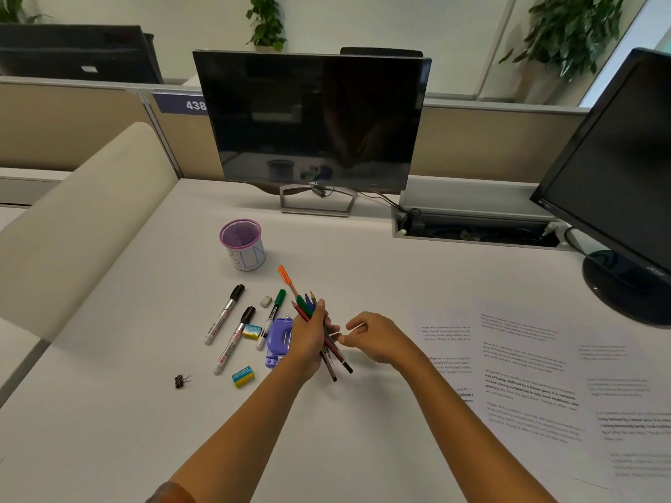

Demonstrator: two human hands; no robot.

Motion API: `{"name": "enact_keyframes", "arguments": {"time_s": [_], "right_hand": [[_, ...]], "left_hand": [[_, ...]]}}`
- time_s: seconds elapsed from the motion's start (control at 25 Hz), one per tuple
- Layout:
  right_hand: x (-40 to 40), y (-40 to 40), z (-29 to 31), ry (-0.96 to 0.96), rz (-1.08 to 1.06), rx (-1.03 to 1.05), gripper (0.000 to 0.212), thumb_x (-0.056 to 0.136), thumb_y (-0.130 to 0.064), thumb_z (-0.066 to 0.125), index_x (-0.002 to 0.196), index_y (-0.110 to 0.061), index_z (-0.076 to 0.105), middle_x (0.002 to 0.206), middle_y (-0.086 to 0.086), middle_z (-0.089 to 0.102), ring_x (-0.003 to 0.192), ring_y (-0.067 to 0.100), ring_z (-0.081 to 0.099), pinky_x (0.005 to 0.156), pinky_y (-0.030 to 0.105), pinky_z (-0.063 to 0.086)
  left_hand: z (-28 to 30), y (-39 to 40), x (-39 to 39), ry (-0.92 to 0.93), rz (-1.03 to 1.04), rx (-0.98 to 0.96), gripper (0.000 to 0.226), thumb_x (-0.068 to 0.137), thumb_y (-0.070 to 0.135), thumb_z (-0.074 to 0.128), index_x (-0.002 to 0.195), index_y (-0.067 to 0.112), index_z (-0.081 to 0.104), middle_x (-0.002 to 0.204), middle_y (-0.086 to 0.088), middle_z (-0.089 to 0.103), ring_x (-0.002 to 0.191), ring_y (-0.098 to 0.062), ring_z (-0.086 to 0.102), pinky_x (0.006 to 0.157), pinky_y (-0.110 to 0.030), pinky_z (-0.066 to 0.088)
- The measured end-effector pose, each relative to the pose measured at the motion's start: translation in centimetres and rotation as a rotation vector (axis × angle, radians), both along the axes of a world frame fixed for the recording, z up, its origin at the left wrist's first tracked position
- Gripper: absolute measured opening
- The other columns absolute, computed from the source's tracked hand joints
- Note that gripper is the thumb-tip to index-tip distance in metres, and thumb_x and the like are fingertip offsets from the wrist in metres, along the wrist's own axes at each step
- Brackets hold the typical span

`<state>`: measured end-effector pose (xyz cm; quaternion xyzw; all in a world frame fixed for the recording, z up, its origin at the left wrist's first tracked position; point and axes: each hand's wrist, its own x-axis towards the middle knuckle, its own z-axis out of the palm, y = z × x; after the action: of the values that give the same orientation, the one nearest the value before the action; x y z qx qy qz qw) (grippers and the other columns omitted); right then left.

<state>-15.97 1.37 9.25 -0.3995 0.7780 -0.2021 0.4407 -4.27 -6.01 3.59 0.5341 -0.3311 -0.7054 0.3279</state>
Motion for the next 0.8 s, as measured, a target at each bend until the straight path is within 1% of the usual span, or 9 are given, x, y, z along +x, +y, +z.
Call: {"name": "enact_keyframes", "arguments": {"time_s": [0.12, 0.2, 0.28, 0.36, 0.52, 0.6, 0.68, 0.72, 0.8], "right_hand": [[-0.2, 0.3, -2.3, -0.087, 0.014, -0.034, 0.04, 0.089, -0.026, 0.072, 0.127, -0.02, 0.059, 0.124, -0.001, 0.065, 0.1, 0.012, 0.061, 0.074, 0.019, 0.046], [-0.4, 0.2, -3.2, -0.128, -0.023, -0.122, 0.03, 0.094, -0.015, 0.064, 0.123, -0.021, 0.059, 0.124, -0.001, 0.066, 0.101, 0.011, 0.063, 0.071, 0.014, 0.049], [-0.7, -0.3, -3.4, -0.132, -0.126, -0.269, 0.023, 0.098, -0.007, 0.055, 0.117, -0.02, 0.061, 0.119, -0.004, 0.068, 0.108, 0.014, 0.064, 0.078, 0.017, 0.053], [-0.9, -1.1, -2.8, -0.185, -0.257, -0.5, 0.018, 0.102, -0.01, 0.051, 0.113, -0.02, 0.059, 0.115, -0.008, 0.067, 0.111, 0.011, 0.063, 0.094, 0.024, 0.054], [-1.1, -3.5, 0.5, -0.251, -0.208, -0.882, 0.025, 0.103, -0.03, 0.046, 0.127, -0.034, 0.051, 0.128, -0.015, 0.062, 0.117, 0.007, 0.061, 0.1, 0.022, 0.052], [-1.1, -4.3, 1.5, -0.143, -0.108, -0.991, 0.025, 0.103, -0.028, 0.047, 0.127, -0.034, 0.054, 0.126, -0.014, 0.063, 0.114, 0.009, 0.064, 0.097, 0.023, 0.053], [-1.2, -4.4, 1.0, 0.005, -0.012, -1.067, 0.024, 0.103, -0.02, 0.05, 0.121, -0.02, 0.065, 0.118, -0.006, 0.069, 0.109, 0.008, 0.066, 0.094, 0.025, 0.056], [-1.1, -4.3, 0.4, 0.062, 0.025, -1.076, 0.025, 0.102, -0.013, 0.05, 0.119, -0.013, 0.068, 0.117, -0.001, 0.07, 0.11, 0.007, 0.065, 0.096, 0.026, 0.056], [-0.8, -3.9, -1.0, 0.122, 0.115, -1.032, 0.031, 0.1, -0.002, 0.05, 0.124, -0.011, 0.069, 0.126, 0.001, 0.069, 0.125, 0.008, 0.059, 0.109, 0.033, 0.047]], "left_hand": [[0.0, -0.2, -0.5, -0.051, -0.011, -0.183, 0.026, 0.101, 0.035, 0.052, 0.097, 0.011, 0.059, 0.062, 0.002, 0.047, 0.046, -0.006, 0.046, 0.045, -0.023, 0.044], [-0.1, -0.2, -0.8, -0.144, -0.044, -0.406, 0.018, 0.1, 0.034, 0.054, 0.098, 0.018, 0.061, 0.065, 0.005, 0.05, 0.05, -0.004, 0.047, 0.049, -0.022, 0.045], [-0.3, -0.2, -1.1, -0.224, -0.094, -0.671, 0.006, 0.099, 0.03, 0.057, 0.096, 0.027, 0.061, 0.071, 0.009, 0.058, 0.061, -0.004, 0.055, 0.06, -0.02, 0.049], [-1.1, -0.2, -1.5, -0.237, -0.144, -0.817, 0.002, 0.098, 0.029, 0.058, 0.098, 0.031, 0.059, 0.077, 0.008, 0.064, 0.068, -0.004, 0.06, 0.063, -0.019, 0.05], [-2.6, 0.3, -3.0, -0.233, -0.25, -0.858, 0.012, 0.095, 0.036, 0.058, 0.095, 0.048, 0.056, 0.082, 0.024, 0.067, 0.081, -0.005, 0.066, 0.072, -0.011, 0.053], [-3.0, 0.2, -3.3, -0.252, -0.265, -0.867, 0.022, 0.093, 0.028, 0.065, 0.091, 0.048, 0.057, 0.082, 0.018, 0.065, 0.08, -0.018, 0.065, 0.071, -0.021, 0.057], [-3.2, -0.3, -3.6, -0.208, -0.241, -0.861, 0.021, 0.087, 0.022, 0.064, 0.09, 0.042, 0.059, 0.08, 0.006, 0.065, 0.074, -0.024, 0.063, 0.067, -0.032, 0.058], [-3.1, -0.5, -3.3, -0.221, -0.215, -0.901, 0.021, 0.085, 0.019, 0.063, 0.089, 0.039, 0.06, 0.079, 0.004, 0.065, 0.071, -0.021, 0.063, 0.062, -0.032, 0.057], [-3.4, -0.2, -3.8, -0.226, -0.221, -0.892, 0.023, 0.086, 0.018, 0.06, 0.091, 0.04, 0.063, 0.081, 0.006, 0.069, 0.072, -0.003, 0.065, 0.059, -0.019, 0.052]]}}
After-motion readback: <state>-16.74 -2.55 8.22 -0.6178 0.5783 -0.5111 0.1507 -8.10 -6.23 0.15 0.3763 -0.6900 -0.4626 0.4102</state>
